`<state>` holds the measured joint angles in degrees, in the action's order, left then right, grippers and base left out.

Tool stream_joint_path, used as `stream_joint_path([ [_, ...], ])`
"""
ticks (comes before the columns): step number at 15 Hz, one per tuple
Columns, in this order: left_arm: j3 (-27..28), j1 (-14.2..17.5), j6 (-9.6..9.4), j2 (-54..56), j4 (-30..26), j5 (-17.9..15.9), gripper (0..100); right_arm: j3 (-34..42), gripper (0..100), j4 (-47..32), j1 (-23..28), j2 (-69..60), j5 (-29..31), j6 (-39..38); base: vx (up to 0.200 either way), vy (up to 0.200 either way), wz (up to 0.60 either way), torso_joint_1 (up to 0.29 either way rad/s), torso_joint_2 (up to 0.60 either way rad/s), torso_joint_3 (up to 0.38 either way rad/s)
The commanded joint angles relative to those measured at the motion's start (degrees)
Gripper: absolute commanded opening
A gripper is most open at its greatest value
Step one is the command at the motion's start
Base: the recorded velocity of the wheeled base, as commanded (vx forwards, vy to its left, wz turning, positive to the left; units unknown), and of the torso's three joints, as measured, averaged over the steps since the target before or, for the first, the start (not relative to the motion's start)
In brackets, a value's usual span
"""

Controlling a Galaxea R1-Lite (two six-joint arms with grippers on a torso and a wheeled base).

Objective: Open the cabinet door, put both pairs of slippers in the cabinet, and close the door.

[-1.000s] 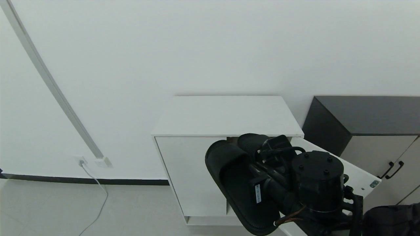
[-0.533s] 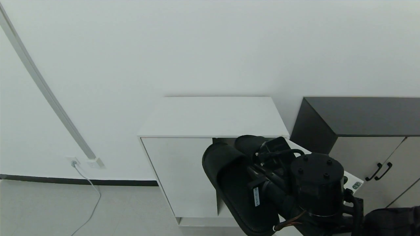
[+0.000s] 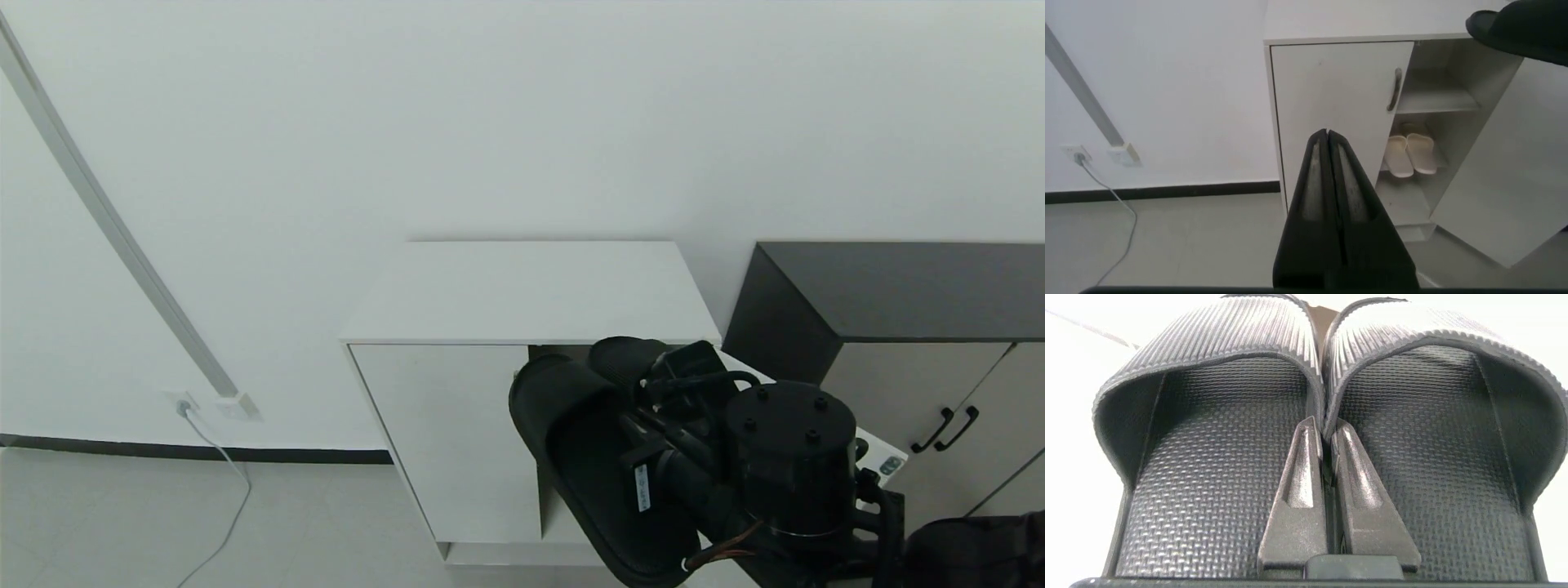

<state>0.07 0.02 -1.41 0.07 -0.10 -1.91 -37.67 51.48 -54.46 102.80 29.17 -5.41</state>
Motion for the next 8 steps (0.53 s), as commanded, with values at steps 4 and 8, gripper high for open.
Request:
stream_joint_path([
  [4, -0.1, 0.1, 0.01, -0.1, 0.0, 0.0, 0, 0.4, 0, 0.0, 0.1, 0.2, -0.1, 0.0, 0.000, 0.000, 0.00, 0.000, 0.00, 0.000],
  [8, 0.0, 0.1, 0.01, -0.1, 0.0, 0.0, 0, 1.0, 0, 0.0, 0.1, 0.2, -0.1, 0.0, 0.000, 0.000, 0.00, 0.000, 0.00, 0.000],
])
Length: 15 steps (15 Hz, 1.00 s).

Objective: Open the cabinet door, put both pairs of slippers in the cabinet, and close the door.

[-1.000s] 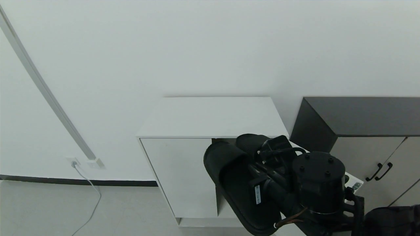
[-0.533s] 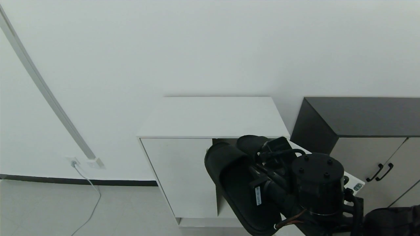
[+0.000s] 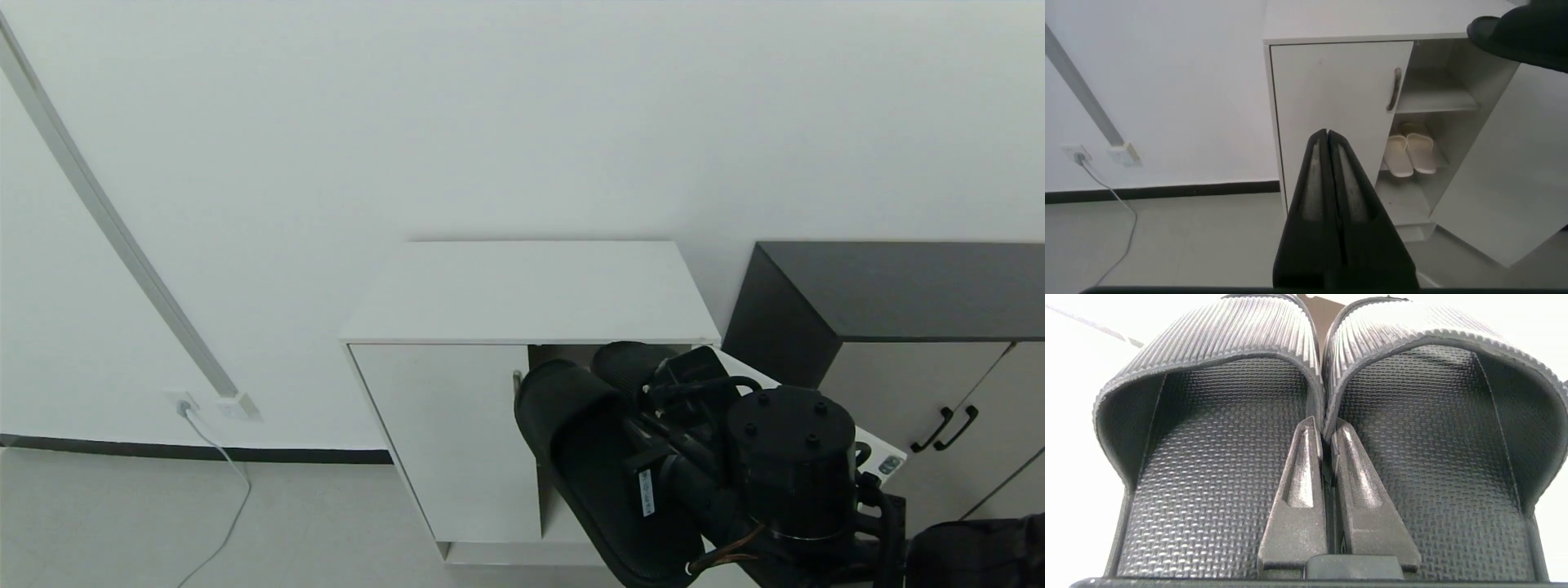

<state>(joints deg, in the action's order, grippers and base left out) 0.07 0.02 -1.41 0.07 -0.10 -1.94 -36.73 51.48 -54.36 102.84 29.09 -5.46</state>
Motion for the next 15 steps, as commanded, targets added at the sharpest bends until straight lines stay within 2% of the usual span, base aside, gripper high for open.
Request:
stream_joint_path([
  [1, 0.0, 0.1, 0.01, -0.1, 0.0, 0.0, 0, 0.2, 0, 0.0, 0.0, 0.2, 0.0, 0.0, 0.000, 0.000, 0.00, 0.000, 0.00, 0.000],
  [9, 0.0, 0.1, 0.01, -0.1, 0.0, 0.0, 0, 0.3, 0, 0.0, 0.0, 0.2, 0.0, 0.1, 0.000, 0.000, 0.00, -0.142, 0.32, 0.173],
  [15, -0.1, 0.1, 0.01, -0.1, 0.0, 0.0, 0, 0.3, 0, 0.0, 0.0, 0.3, -0.1, 0.1, 0.000, 0.000, 0.00, -0.199, 0.47, 0.268],
])
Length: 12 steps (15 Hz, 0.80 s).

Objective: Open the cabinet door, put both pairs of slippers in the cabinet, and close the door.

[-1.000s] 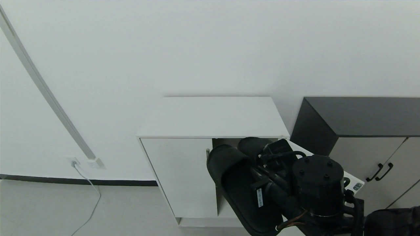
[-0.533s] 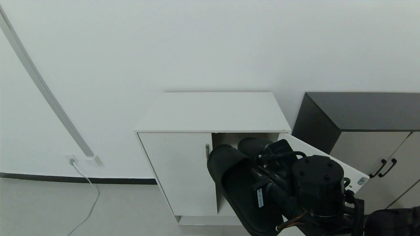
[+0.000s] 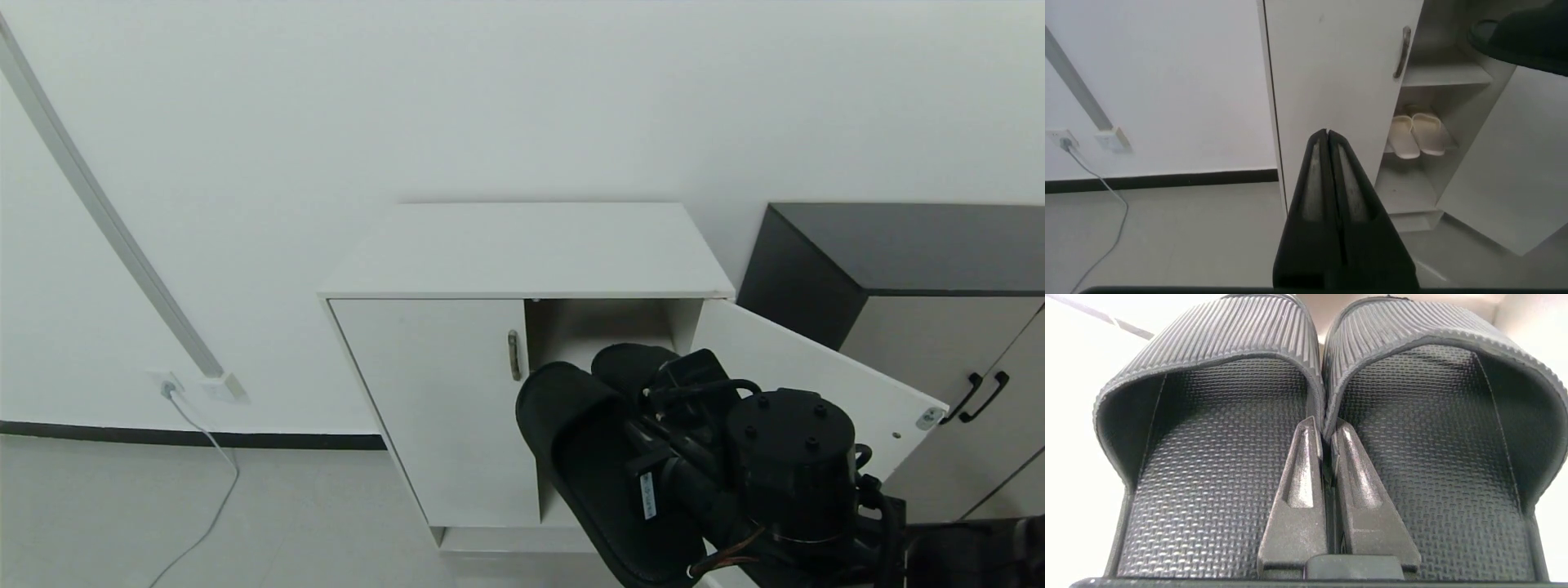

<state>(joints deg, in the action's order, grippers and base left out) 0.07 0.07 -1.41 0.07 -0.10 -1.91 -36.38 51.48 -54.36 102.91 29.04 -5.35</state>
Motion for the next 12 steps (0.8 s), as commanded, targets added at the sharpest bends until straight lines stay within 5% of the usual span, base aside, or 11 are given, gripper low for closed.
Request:
stream_joint_path([
  [1, -0.1, 0.0, 0.01, -0.1, 0.0, 0.0, 0, -0.1, 0, 0.0, 0.0, 0.2, 0.0, 0.0, 0.000, 0.000, 0.00, -0.227, 0.55, 0.310],
  [12, 0.0, 0.0, 0.01, -0.1, 0.0, 0.0, 0, 0.0, 0, 0.0, -0.3, 1.1, -0.1, 0.0, 0.000, 0.000, 0.00, -0.200, 0.52, 0.313],
])
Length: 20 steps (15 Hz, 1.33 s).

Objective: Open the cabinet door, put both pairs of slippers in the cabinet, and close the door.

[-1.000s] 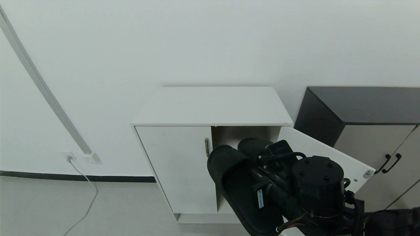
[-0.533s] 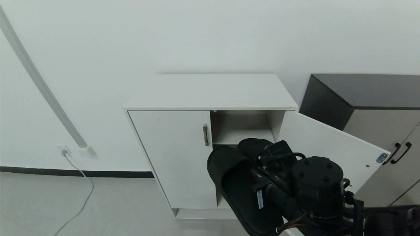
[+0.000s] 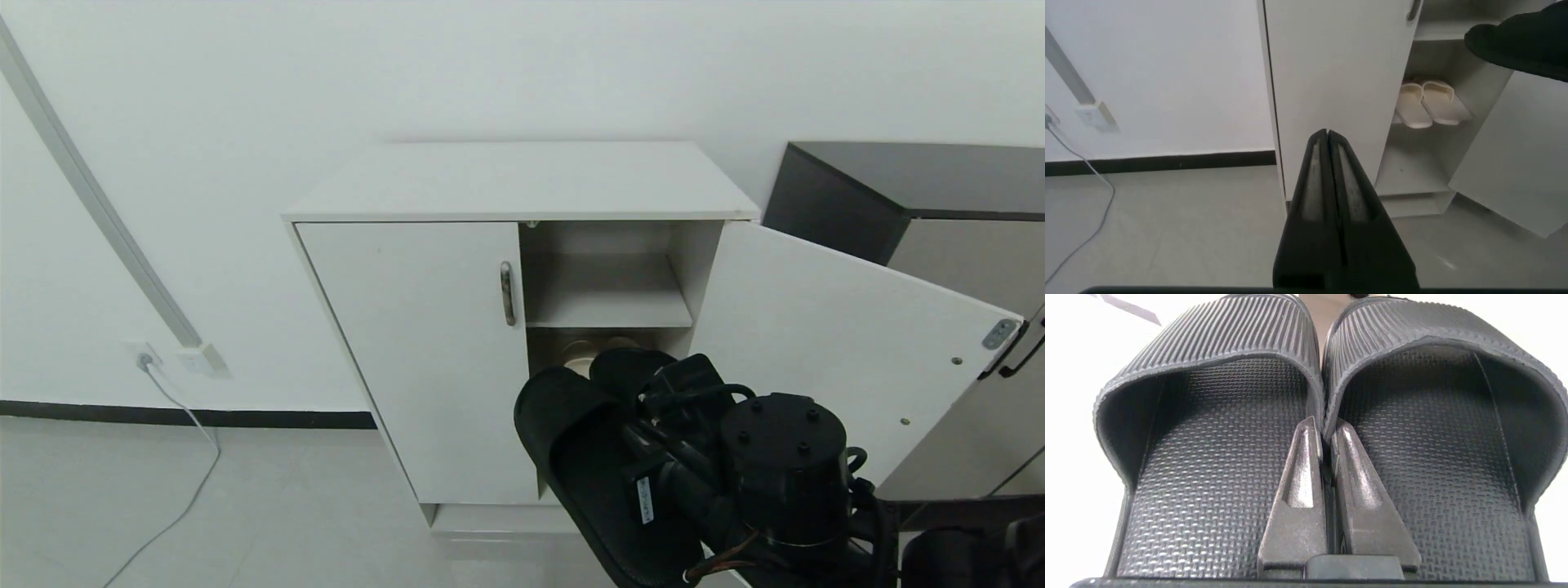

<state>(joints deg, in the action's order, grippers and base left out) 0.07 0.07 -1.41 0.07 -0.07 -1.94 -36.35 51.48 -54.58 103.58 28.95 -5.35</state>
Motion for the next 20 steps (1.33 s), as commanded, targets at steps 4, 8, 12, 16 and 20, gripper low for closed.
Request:
stream_joint_path([
  [4, -0.1, 0.0, 0.01, -0.1, 0.0, 0.0, 0, 0.1, 0, 0.0, -0.3, 0.8, 0.0, 0.0, 0.000, 0.000, 0.00, -0.154, 0.48, 0.326],
  [8, -0.1, 0.0, 0.01, -0.1, 0.0, 0.0, 0, 0.0, 0, 0.0, -0.4, 1.5, 0.1, 0.0, 0.000, 0.000, 0.00, -0.118, 0.47, 0.336],
  [12, 0.0, 0.0, 0.01, -0.1, 0.0, 0.0, 0, 0.1, 0, 0.0, -0.4, 1.5, 0.1, 0.0, 0.000, 0.000, 0.00, -0.079, 0.44, 0.366],
  [16, 0.0, 0.0, 0.10, -0.1, 0.0, 0.0, 0, 0.1, 0, 0.1, -0.4, 1.4, 0.1, -0.1, 0.000, 0.000, 0.00, -0.021, 0.34, 0.315],
  [20, 0.0, 0.0, 0.10, -0.1, -0.1, 0.0, 0, 0.3, 0, 1.3, -0.4, 1.7, 0.2, -0.1, 0.000, 0.000, 0.00, 0.000, 0.04, 0.039],
])
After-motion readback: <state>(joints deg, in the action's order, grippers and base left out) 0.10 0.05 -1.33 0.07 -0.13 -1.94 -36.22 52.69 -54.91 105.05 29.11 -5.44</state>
